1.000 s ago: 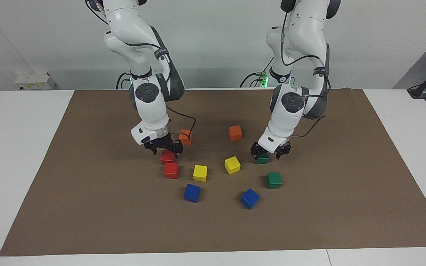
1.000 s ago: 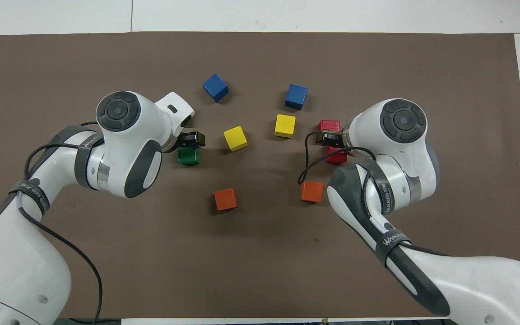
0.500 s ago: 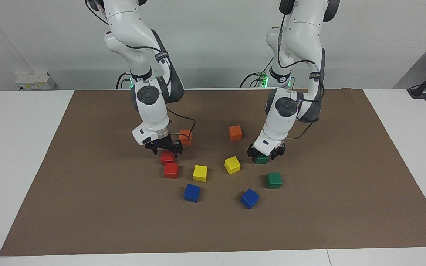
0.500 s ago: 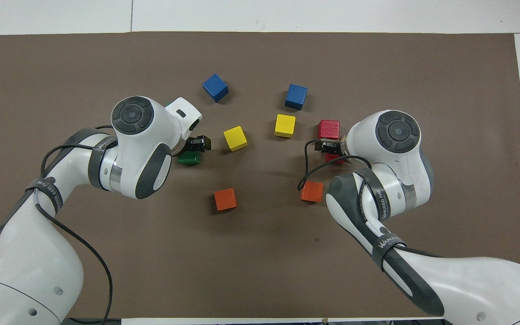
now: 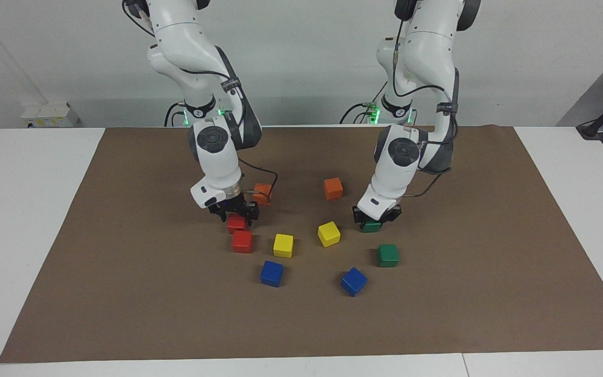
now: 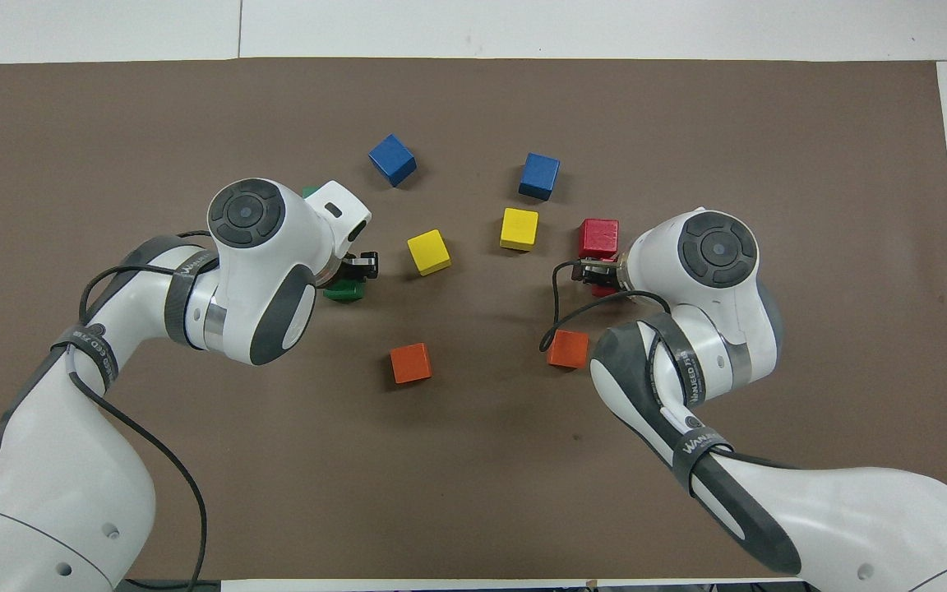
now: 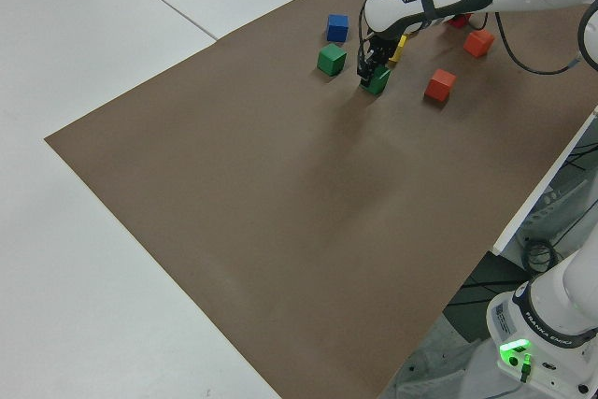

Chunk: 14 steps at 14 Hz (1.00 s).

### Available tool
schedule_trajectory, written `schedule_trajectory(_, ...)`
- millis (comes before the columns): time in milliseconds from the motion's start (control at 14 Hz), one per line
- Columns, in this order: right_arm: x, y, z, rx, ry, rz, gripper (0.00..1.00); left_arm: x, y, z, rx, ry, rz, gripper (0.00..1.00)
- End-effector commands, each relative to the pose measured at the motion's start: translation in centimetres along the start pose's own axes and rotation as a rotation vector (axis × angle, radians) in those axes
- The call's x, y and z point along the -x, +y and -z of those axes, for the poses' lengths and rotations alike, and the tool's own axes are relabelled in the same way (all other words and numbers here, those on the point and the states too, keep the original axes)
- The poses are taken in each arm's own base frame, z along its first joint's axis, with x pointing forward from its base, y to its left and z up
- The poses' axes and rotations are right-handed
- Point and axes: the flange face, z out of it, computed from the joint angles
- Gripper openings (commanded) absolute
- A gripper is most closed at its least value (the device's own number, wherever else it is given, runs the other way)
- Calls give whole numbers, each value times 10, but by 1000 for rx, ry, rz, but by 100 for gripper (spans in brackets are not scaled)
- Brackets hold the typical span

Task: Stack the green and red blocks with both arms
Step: 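Carry the green cube outward while the right gripper carries the red cube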

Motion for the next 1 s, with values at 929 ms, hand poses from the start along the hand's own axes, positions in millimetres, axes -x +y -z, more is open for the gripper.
schedule_trajectory(929, -94, 181, 43, 22, -11, 275, 17, -5, -381, 43, -38, 76, -26, 0)
